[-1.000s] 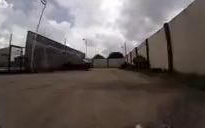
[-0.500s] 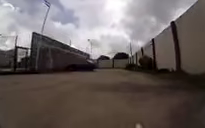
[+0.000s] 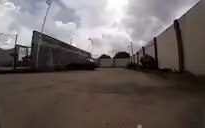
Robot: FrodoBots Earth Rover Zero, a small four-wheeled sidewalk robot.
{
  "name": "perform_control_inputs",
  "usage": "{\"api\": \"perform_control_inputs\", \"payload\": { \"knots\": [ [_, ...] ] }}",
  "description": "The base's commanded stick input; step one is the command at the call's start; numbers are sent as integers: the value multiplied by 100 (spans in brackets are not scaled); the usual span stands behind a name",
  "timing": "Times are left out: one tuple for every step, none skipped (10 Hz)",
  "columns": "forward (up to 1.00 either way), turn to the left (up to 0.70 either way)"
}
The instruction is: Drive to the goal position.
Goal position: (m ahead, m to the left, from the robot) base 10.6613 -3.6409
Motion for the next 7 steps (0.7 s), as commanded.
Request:
{"api": "perform_control_inputs", "payload": {
  "knots": [
    [30, 0],
    [30, 0],
    [30, 0],
    [30, 0],
    [30, 0],
    [30, 0],
    [30, 0]
  ]
}}
